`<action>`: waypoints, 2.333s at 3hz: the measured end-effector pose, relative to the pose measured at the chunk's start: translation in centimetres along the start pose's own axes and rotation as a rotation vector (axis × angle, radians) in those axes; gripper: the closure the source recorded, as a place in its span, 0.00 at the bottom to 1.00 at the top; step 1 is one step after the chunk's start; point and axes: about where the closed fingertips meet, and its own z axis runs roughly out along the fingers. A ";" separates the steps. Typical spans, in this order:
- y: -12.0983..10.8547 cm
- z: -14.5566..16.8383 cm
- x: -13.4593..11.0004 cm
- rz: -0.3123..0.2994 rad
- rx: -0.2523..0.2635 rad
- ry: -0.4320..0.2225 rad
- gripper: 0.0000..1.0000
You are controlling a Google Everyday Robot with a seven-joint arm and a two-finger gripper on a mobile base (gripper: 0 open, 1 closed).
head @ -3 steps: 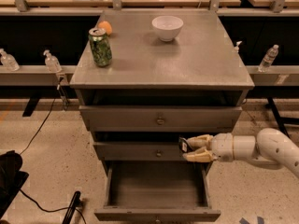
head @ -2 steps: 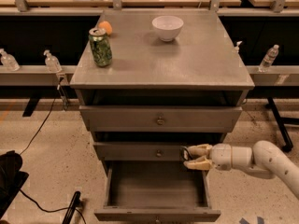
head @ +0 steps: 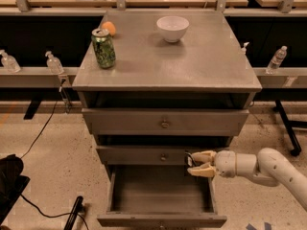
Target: Place rxbar chocolate into bottom drawer
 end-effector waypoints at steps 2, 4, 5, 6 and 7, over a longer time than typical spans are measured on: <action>-2.9 -0.8 8.7 -0.120 0.016 -0.080 1.00; -4.6 -1.4 13.7 -0.209 0.035 -0.121 1.00; -3.7 2.3 14.0 -0.229 -0.027 -0.220 1.00; -3.6 4.5 19.3 -0.239 -0.023 -0.285 1.00; -4.4 5.5 22.9 -0.253 0.027 -0.272 0.80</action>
Offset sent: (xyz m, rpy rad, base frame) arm 0.0189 -0.0877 -0.1641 0.0513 -0.3051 0.0173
